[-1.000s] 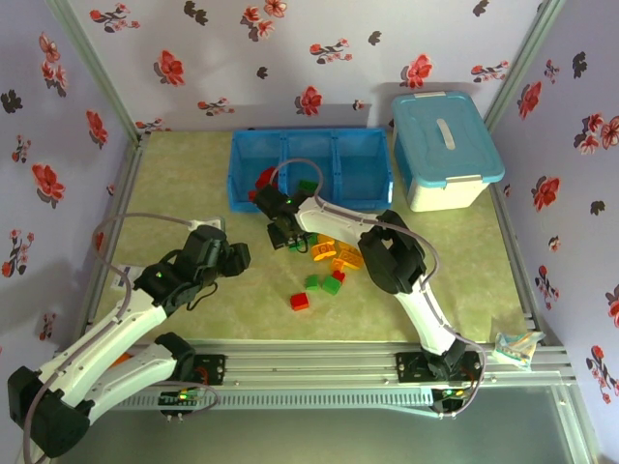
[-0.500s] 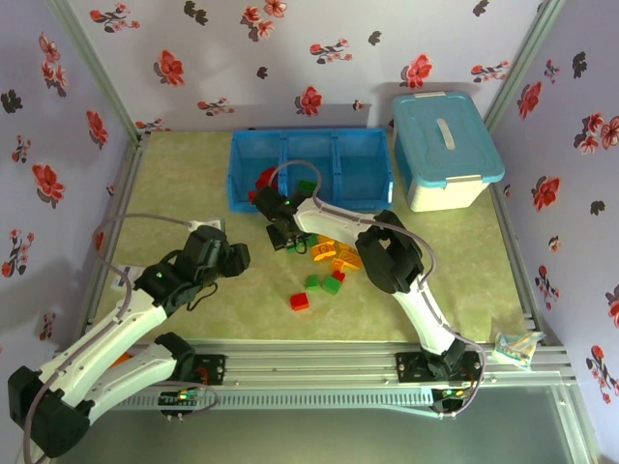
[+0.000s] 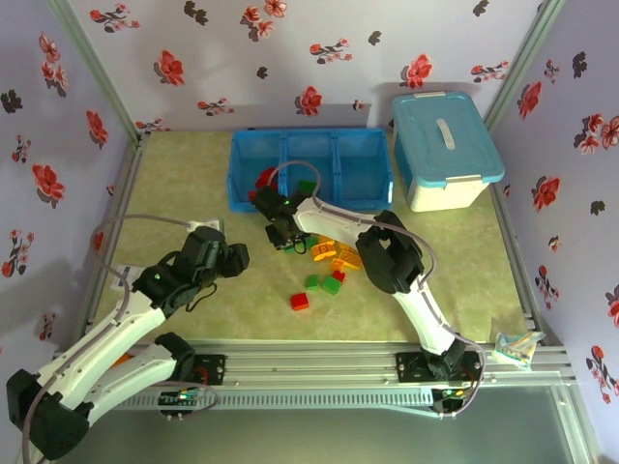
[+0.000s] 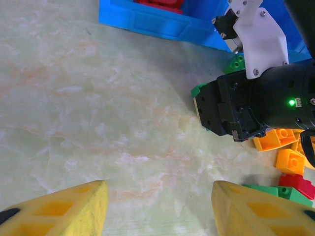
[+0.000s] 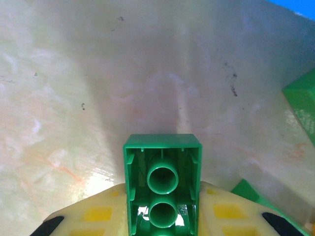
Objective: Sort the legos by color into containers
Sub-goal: Pick up the lego from the center of the table, then place the lego in the container.
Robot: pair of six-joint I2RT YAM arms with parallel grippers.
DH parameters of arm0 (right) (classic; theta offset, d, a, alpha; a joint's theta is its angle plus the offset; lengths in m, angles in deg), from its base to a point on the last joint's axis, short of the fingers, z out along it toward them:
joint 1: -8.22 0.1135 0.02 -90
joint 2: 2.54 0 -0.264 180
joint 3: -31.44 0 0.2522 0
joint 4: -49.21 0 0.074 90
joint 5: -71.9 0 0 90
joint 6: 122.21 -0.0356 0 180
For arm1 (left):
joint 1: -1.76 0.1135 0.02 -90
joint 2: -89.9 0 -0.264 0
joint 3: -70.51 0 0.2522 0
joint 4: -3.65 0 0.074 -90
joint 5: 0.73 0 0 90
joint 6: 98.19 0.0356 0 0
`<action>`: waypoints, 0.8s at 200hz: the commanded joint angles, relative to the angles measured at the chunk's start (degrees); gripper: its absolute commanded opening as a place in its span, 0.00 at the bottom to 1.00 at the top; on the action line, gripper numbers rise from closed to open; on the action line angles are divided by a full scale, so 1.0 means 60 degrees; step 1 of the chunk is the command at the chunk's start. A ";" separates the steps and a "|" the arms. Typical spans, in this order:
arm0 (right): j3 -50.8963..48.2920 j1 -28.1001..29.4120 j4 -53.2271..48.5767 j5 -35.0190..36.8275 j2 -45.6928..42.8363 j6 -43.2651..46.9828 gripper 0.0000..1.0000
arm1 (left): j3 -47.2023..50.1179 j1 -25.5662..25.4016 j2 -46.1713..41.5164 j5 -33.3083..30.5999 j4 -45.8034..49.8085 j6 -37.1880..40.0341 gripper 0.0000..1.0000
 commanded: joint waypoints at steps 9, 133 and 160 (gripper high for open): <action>-0.0155 -0.0366 -0.0137 0.0590 -0.1696 0.0279 0.24 | 0.0104 0.0075 -0.0206 0.0147 -0.0129 0.0163 0.58; 0.3656 -0.2617 -0.0983 0.0629 0.0460 0.1030 0.26 | 0.0134 -0.0327 0.0176 0.0609 -0.0611 0.0153 0.58; 0.4857 -0.2657 -0.1357 0.0725 0.1192 0.1052 0.31 | 0.0127 -0.0552 0.0293 0.0613 -0.0651 0.0141 0.58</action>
